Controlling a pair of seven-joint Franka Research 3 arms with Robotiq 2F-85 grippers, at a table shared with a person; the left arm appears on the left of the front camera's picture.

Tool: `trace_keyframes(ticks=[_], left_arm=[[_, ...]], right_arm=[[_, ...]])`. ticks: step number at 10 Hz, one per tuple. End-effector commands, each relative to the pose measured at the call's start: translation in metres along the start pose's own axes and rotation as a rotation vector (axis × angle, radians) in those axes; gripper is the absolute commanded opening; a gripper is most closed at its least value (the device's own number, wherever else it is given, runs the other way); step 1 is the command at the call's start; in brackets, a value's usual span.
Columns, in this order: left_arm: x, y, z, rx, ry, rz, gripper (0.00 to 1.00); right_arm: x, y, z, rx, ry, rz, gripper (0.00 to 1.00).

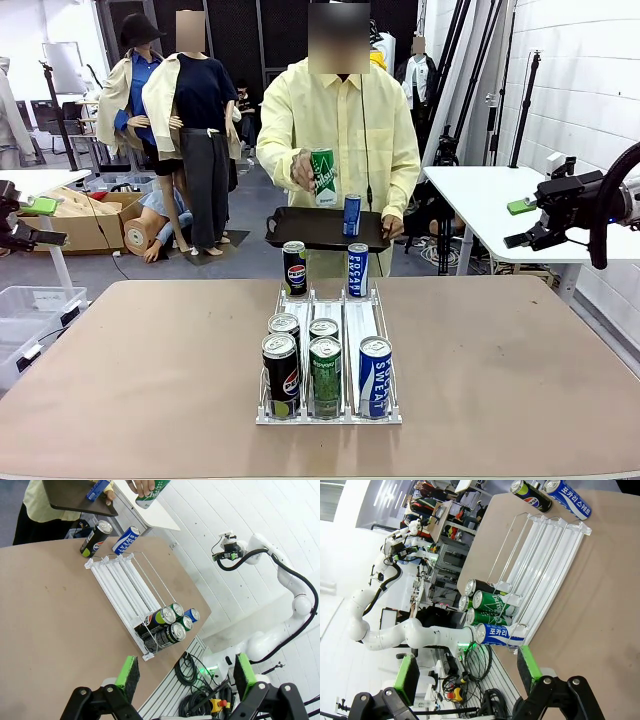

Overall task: Retrieve and hand over the desired beverage to the person.
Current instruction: Pick up another can of the same type that the person held from the Automatic Can Dispenser.

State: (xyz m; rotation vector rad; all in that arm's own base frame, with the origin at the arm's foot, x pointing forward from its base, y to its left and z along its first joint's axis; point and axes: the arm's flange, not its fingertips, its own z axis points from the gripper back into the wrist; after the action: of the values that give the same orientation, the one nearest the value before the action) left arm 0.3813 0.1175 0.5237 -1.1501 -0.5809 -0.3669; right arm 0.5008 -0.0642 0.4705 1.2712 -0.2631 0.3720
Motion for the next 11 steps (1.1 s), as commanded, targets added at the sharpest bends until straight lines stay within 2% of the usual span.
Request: trace_keyframes(ticks=[1, 11], left_arm=[[0.0013, -0.0018, 0.0008, -0.019, -0.018, -0.005, 1.0], [0.0013, -0.0018, 0.0008, -0.019, -0.018, -0.005, 1.0]], right_arm=[[-0.0001, 0.0007, -0.0006, 0.005, 0.002, -0.001, 1.0], [-0.0001, 0.0007, -0.0006, 0.005, 0.002, -0.001, 1.0]])
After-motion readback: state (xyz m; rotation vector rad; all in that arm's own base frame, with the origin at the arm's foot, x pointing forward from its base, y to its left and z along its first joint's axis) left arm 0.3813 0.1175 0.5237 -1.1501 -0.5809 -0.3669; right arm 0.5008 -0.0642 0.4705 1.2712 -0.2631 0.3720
